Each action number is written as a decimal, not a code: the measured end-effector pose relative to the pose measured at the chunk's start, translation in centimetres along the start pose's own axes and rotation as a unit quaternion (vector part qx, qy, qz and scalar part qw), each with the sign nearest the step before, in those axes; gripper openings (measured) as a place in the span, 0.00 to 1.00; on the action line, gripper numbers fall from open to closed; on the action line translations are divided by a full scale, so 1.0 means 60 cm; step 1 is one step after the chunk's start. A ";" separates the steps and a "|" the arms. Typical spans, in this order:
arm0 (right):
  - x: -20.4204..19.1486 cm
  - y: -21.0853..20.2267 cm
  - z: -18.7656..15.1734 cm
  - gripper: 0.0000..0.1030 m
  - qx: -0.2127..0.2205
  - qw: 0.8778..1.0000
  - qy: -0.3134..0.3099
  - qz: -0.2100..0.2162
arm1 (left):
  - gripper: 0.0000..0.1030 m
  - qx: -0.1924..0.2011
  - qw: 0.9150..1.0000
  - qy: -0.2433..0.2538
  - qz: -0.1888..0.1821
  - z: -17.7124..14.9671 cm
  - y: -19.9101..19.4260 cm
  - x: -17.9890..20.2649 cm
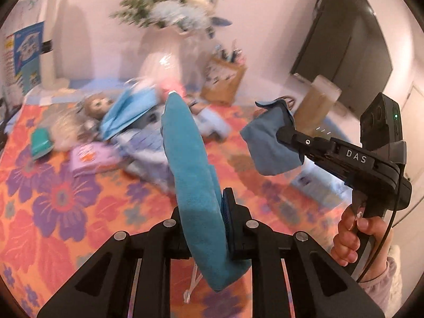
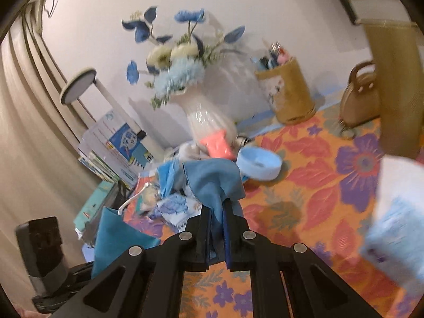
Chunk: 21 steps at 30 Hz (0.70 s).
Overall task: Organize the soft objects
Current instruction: 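Carry both cloths to the glass bowl and open both tools to drop them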
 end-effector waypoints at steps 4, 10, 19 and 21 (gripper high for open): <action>0.029 -0.052 0.043 0.07 0.006 1.000 0.010 0.003 | 0.14 -0.001 0.999 0.005 -0.036 0.035 0.034 0.050; 0.108 -0.157 0.147 0.07 0.053 0.998 0.016 -0.042 | 0.14 0.008 0.995 0.038 -0.089 0.107 0.104 0.159; 0.260 -0.246 0.254 0.07 0.081 0.986 0.033 -0.139 | 0.14 -0.004 0.979 0.097 -0.178 0.169 0.222 0.330; 0.295 -0.252 0.263 0.07 0.081 0.984 0.040 -0.156 | 0.14 -0.010 0.975 0.110 -0.194 0.175 0.245 0.359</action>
Point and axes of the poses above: each gripper's, at about its wrist camera, not at the fingertips, and y roughly the way its jaws point, x to its right, z to its top, the point moved 5 cm from there along y, roughly the way its jaws point, and after that the axes turned 15 degrees about -z, right-handed, at the moved point
